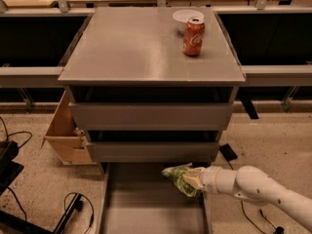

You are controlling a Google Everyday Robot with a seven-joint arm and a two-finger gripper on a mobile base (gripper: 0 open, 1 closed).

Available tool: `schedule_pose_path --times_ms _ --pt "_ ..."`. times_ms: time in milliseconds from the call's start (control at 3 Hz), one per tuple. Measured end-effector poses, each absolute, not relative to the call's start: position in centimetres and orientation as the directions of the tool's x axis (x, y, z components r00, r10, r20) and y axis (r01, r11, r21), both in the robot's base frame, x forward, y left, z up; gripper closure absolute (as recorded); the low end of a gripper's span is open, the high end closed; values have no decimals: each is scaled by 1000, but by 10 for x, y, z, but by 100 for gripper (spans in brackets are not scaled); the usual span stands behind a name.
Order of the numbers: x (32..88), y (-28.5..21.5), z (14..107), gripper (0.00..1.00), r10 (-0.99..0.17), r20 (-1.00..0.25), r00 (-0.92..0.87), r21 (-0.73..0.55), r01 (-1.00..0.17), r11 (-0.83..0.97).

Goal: Place green jalapeno chip bag into bottom drawer

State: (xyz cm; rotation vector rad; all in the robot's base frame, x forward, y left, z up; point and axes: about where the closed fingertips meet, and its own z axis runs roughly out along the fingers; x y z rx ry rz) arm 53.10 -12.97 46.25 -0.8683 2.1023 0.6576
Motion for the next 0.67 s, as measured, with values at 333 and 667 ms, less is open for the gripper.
schedule_pose_path --times_ms 333,667 --pt "531 -130 462 58 -364 -795 -485 167 -753 637" --pt "531 -130 462 27 -364 -795 -485 167 -753 637"
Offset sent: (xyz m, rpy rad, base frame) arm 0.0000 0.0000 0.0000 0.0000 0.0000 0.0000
